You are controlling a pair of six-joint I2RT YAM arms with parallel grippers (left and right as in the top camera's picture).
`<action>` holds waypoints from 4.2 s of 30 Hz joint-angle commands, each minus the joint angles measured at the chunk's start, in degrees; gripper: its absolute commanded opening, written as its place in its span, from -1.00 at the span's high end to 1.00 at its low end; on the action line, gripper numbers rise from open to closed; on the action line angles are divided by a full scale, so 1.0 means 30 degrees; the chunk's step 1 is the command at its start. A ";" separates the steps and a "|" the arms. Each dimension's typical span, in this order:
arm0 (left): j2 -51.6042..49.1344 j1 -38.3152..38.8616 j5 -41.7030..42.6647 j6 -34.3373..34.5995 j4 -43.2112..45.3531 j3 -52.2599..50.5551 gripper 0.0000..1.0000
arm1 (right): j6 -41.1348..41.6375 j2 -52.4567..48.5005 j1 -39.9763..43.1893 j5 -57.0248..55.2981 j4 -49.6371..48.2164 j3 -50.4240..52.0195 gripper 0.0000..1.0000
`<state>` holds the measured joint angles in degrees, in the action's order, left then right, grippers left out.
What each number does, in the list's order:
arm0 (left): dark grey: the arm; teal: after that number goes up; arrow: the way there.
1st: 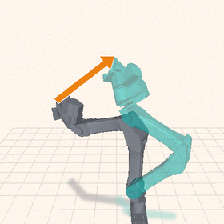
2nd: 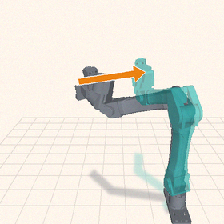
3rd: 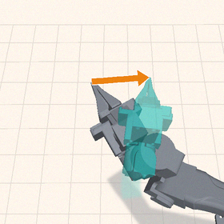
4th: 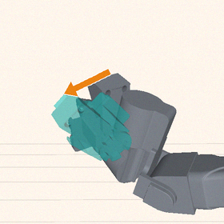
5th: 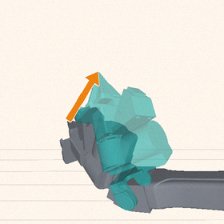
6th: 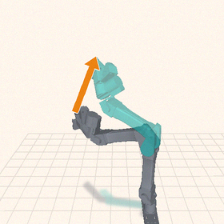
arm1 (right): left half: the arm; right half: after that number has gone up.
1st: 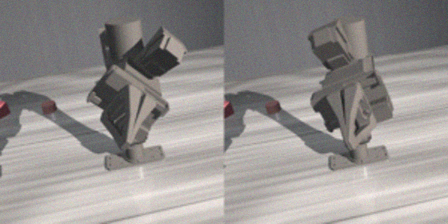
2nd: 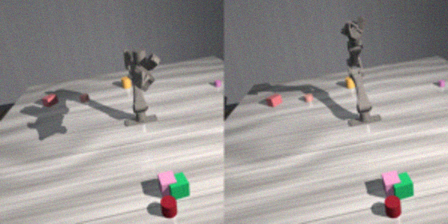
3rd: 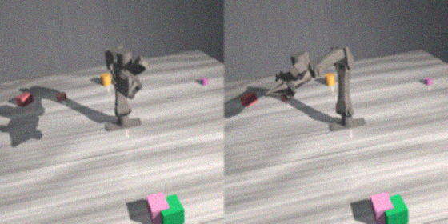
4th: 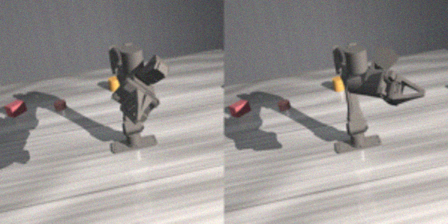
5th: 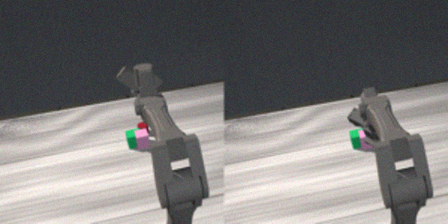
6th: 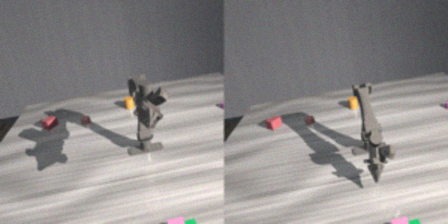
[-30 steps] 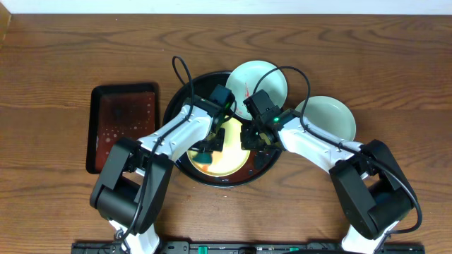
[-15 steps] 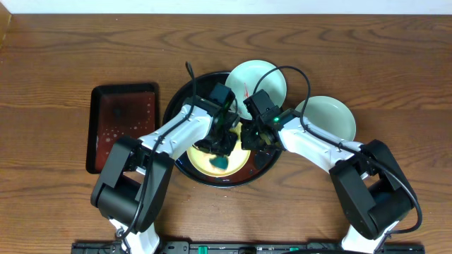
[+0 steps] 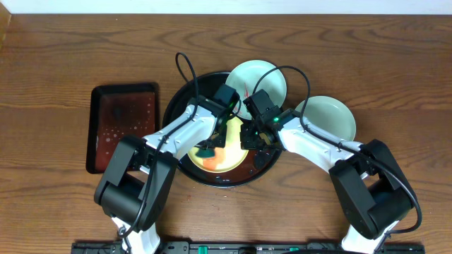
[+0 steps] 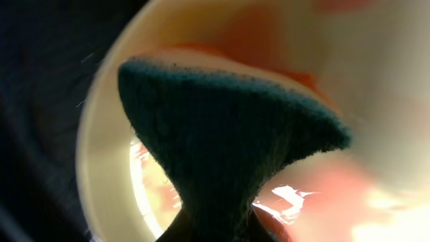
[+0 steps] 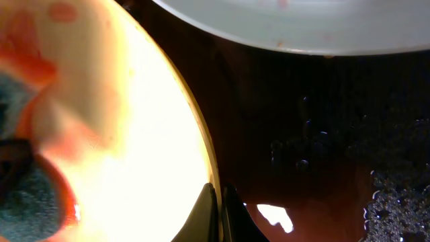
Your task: Clean dirty plates on tray and stack at the side
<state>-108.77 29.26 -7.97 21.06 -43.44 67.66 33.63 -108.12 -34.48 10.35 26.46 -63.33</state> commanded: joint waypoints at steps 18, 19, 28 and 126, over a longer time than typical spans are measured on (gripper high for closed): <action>-0.0896 -0.0561 1.1417 -0.8728 0.0408 -0.0350 0.85 | -0.0248 -0.0452 0.0036 -0.0714 0.0277 0.0044 0.98; -0.0896 -0.0685 1.1191 -0.8706 0.0481 -0.0350 0.85 | -0.0248 -0.0452 0.0036 -0.0714 0.0306 0.0044 0.98; -0.0896 -0.2841 0.1996 -0.1377 0.1078 -0.0350 0.85 | -0.0240 -0.0452 0.0036 -0.0714 0.0291 0.0044 0.98; 0.3388 -0.4692 0.0729 -0.0204 -0.4211 0.2849 0.85 | -0.2812 0.9245 -0.2965 -1.4994 0.7191 -0.0219 0.98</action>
<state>-98.04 15.46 -5.91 20.95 -55.94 75.59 26.09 -81.49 -40.99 -23.99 48.07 -63.90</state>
